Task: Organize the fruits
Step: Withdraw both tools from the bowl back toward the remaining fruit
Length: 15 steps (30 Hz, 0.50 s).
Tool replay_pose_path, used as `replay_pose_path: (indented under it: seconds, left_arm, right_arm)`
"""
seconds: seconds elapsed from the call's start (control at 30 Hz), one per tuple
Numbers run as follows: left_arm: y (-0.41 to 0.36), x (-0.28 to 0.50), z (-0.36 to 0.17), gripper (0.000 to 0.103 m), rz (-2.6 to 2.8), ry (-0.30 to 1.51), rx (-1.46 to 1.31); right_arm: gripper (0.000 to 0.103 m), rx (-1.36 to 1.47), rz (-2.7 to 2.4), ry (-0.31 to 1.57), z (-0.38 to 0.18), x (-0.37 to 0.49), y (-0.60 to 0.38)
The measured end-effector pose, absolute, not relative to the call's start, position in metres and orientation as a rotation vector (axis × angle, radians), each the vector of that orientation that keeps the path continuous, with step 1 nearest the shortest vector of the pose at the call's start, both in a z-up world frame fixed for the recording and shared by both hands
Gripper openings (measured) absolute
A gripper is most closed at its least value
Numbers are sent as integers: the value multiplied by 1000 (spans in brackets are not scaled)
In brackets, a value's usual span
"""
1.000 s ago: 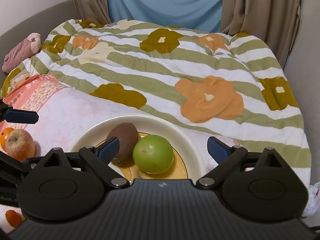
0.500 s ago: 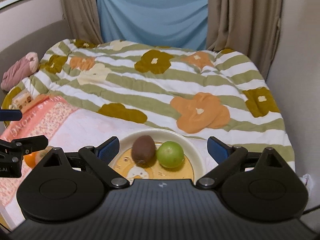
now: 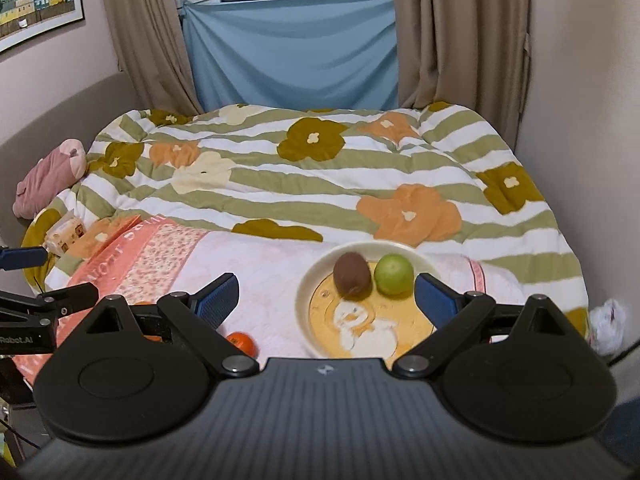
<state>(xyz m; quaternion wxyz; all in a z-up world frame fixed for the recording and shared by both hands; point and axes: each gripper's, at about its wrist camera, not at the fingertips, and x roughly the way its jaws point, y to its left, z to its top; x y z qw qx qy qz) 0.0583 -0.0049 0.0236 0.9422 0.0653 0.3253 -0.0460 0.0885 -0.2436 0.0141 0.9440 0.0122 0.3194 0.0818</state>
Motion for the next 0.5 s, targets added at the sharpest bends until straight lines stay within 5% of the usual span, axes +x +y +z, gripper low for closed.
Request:
replay_pose_path:
  seconds: [0.5]
  left_arm:
    - [43, 24, -2, 95, -358, 676, 207]
  right_arm:
    - [103, 110, 60, 664, -3, 5, -193]
